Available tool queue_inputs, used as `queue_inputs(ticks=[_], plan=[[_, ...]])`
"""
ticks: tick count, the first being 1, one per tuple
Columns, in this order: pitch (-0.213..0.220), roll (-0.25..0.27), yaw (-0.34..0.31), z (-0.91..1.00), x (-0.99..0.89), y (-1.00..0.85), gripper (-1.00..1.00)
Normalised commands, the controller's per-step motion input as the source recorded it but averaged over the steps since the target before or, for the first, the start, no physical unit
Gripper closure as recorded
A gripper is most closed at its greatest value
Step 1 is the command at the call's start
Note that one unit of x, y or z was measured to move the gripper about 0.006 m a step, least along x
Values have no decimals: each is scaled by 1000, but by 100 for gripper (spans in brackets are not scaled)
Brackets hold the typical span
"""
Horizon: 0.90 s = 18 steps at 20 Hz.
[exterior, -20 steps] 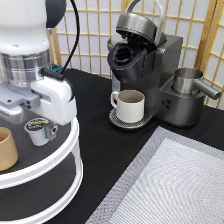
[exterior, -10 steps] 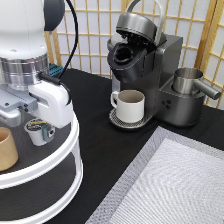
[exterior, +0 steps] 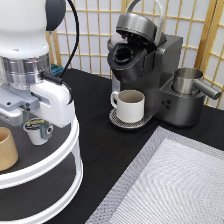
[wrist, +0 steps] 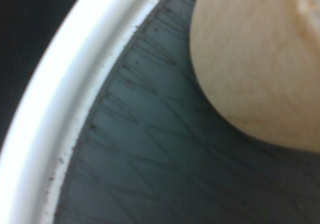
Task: Make coffee
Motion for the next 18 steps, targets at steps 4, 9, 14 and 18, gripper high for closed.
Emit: queue_inputs(ticks=[4,9,14,18], plan=[[-118,-15,0,531,11,216,100],[-76,68,0,891,249,477,100],[-24,205,8,584,365,553,100],[0,307,34,338,444,509,100]])
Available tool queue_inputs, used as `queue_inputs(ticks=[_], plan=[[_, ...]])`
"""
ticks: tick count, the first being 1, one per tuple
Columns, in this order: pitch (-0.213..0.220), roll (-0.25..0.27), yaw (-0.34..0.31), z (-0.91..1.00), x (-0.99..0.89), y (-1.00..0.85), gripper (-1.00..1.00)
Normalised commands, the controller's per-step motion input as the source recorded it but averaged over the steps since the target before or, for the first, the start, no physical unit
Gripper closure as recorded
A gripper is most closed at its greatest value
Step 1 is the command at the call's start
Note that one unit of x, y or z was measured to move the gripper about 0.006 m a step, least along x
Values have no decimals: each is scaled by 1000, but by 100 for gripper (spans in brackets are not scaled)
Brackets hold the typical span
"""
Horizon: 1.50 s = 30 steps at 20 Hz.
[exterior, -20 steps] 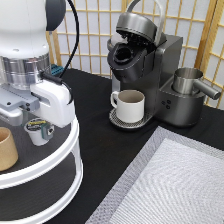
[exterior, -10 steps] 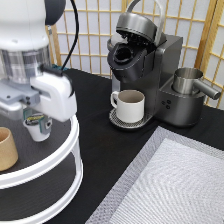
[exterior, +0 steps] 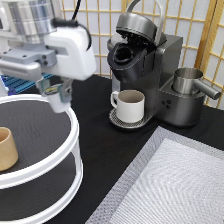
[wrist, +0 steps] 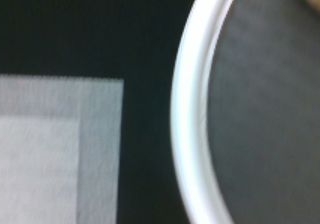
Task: Make coffee
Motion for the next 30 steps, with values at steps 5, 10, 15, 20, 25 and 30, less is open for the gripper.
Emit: queue_inputs(ticks=[5,10,15,20,25,30], plan=[[0,342,42,263,387,491,100],[20,341,49,314,219,524,100],[74,309,22,390,77,510,100],[95,239,0,578,150,489,100],[36,136,-11,517,232,511,100],[0,22,-30,131,135,538,100]])
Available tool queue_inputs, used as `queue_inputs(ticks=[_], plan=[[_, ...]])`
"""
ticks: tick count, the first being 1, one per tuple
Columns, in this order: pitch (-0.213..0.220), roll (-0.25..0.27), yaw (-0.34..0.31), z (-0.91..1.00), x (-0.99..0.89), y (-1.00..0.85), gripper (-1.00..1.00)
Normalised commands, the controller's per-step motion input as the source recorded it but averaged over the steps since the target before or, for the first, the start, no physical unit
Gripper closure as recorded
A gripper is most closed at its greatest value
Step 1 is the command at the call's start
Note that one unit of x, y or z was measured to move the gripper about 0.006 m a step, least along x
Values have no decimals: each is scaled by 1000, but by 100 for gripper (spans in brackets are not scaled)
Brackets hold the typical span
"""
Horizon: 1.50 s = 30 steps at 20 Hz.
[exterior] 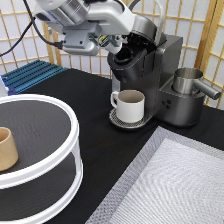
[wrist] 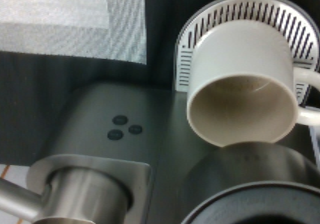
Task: Make coffee
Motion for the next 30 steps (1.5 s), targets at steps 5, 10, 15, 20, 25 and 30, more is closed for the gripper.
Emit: queue_inputs(ticks=[5,10,15,20,25,30], plan=[[0,-23,-1,-15,-34,567,100],[7,0,-11,0,18,241,100],[2,0,-26,-156,2,41,100],[0,-9,-28,-189,-17,191,100],[0,-36,-28,-8,-7,288,100],[0,-22,-28,-54,10,61,100]])
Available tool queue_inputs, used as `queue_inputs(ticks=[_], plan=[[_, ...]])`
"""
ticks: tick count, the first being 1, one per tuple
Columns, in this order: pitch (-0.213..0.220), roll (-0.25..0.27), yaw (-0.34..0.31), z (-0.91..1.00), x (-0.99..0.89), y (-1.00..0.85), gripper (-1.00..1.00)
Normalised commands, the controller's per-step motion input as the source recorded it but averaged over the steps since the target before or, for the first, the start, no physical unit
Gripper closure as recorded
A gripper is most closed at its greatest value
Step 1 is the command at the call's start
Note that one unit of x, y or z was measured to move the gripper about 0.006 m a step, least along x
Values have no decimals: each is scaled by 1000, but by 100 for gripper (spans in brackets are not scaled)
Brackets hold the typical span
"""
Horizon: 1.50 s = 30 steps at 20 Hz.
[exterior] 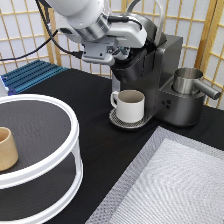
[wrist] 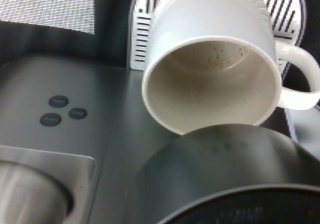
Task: Make coffee
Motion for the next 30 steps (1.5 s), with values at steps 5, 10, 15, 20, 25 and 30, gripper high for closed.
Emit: queue_inputs(ticks=[5,10,15,20,25,30], plan=[[0,-82,-50,-123,0,216,100],[5,-144,-54,-17,0,409,100],[0,-159,-53,0,0,404,100],[0,-163,-51,0,-2,391,100],[0,-267,-48,57,-13,406,100],[8,-308,-23,81,-21,405,100]])
